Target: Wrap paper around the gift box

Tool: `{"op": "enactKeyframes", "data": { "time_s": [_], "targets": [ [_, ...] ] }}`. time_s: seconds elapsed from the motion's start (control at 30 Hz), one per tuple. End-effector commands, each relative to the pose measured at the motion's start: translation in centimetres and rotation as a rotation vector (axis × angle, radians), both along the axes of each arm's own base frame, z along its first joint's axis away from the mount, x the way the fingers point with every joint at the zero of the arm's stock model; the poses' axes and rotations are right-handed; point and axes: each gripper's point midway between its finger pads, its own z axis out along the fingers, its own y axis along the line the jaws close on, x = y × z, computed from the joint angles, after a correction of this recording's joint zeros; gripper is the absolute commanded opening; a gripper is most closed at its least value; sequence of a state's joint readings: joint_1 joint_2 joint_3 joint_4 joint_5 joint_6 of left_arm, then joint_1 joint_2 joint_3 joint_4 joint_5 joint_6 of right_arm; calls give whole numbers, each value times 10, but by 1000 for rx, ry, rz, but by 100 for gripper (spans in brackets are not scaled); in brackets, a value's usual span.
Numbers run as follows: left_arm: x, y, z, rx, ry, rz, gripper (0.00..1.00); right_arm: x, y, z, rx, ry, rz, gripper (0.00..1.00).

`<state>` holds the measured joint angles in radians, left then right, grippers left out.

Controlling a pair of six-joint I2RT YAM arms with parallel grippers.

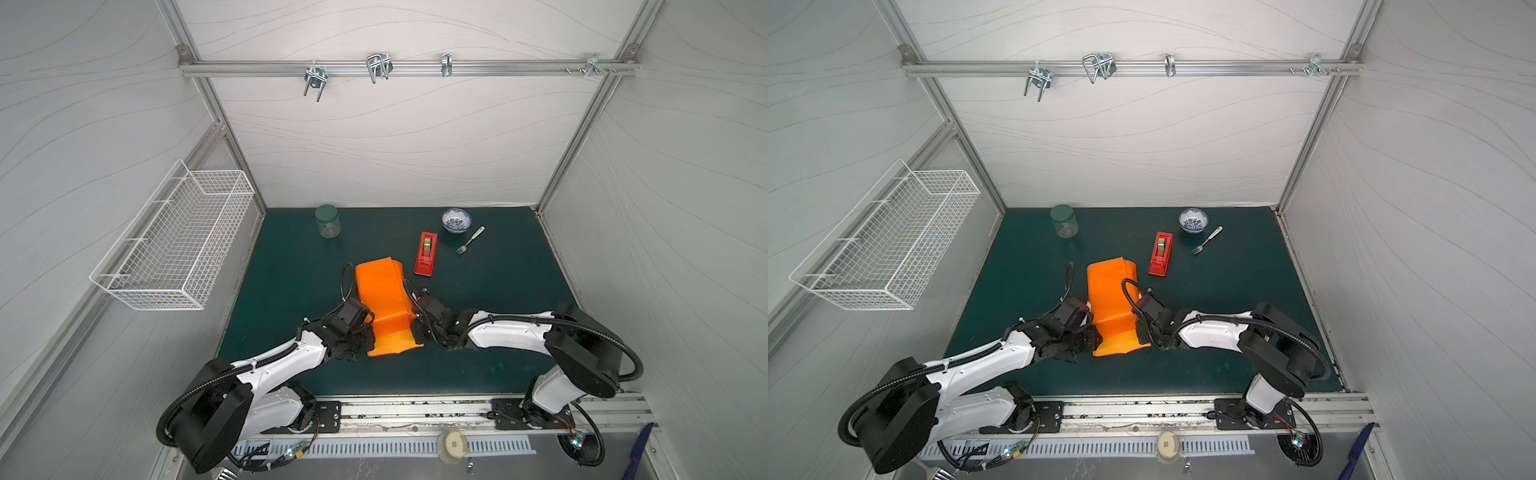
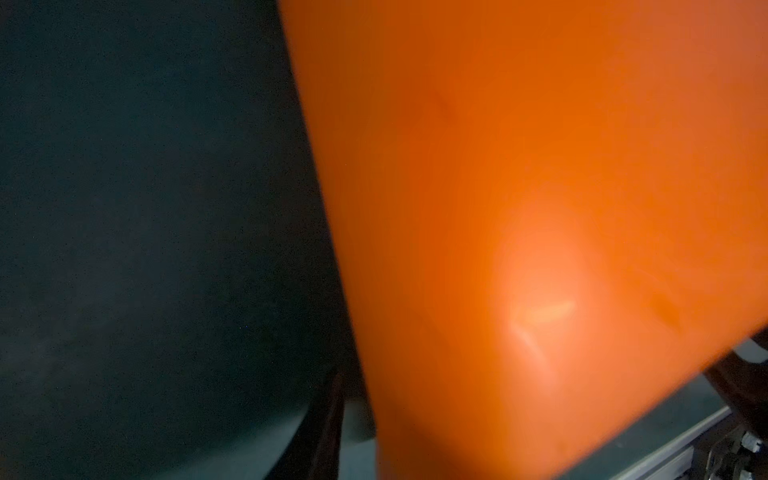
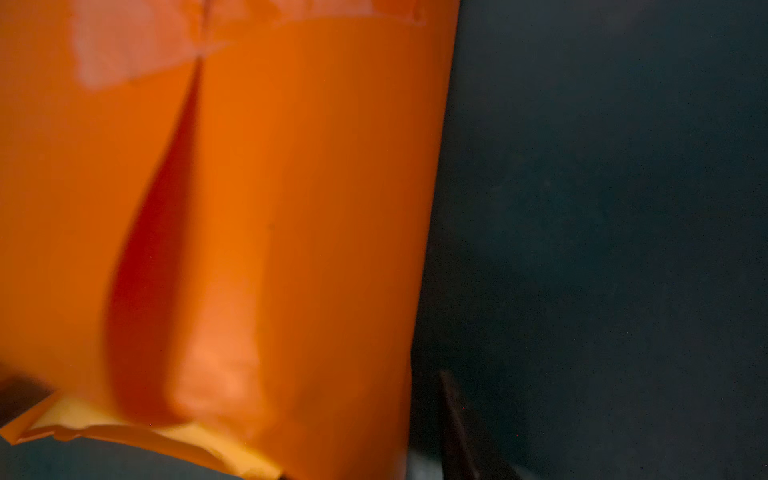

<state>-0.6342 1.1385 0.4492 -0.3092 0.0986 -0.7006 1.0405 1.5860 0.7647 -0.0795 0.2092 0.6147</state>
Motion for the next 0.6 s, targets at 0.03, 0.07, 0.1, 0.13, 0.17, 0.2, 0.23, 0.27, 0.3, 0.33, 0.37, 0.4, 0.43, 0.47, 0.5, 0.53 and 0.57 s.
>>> {"op": "enactKeyframes", "data": {
  "time_s": [0.03, 0.07, 0.1, 0.13, 0.17, 0.2, 0.23, 0.27, 0.3, 0.33, 0.37, 0.4, 0.43, 0.47, 0.5, 0.53, 0.57],
  "targets": [
    [-1, -2, 2, -14, 10, 4, 21, -7, -7, 0, -15, 5, -15, 30],
    [0, -3, 3, -14, 5, 2, 19, -7, -6, 0, -15, 6, -14, 29],
    [2, -3, 3, -8, 5, 2, 17, -7, -6, 0, -13, 7, -15, 27],
    [4, -5, 5, -6, 0, -1, 15, -7, -5, 1, -12, 6, -15, 24],
    [6, -5, 5, -2, -3, -1, 13, -6, -4, 1, -13, 6, -15, 22],
    [9, -5, 7, 2, -10, -1, 10, -6, -3, 0, -15, 6, -16, 20],
    [11, -6, 8, 6, -13, 1, 8, -6, -2, 0, -17, 5, -20, 18],
    [13, -6, 9, 8, -19, 3, 6, -5, -2, 0, -21, 2, -21, 17],
    [15, -7, 11, 9, -23, 5, 4, -4, -1, 1, -20, -3, -27, 15],
    [17, -8, 12, 7, -26, 2, 1, -2, 0, 1, -18, -5, -35, 13],
    [18, -10, 13, 3, -28, 3, 0, -1, 2, 1, -14, -9, -37, 11],
    [19, -11, 12, 3, -27, 0, 0, 0, 3, 2, -10, -10, -40, 10],
    [20, -12, 13, 0, -29, 1, 0, 1, 5, 3, -6, -8, -42, 10],
    [20, -12, 13, 0, -27, -1, 0, 1, 7, 4, -1, -10, -41, 10],
    [20, -13, 14, -1, -29, -2, 0, 2, 8, 6, 2, -13, -43, 11],
    [21, -12, 14, 3, -28, -2, 0, 1, 8, 7, 2, -15, -43, 13],
    [21, -12, 15, 6, -31, 0, 0, 0, 6, 7, -1, -14, -43, 16]
  ]
}}
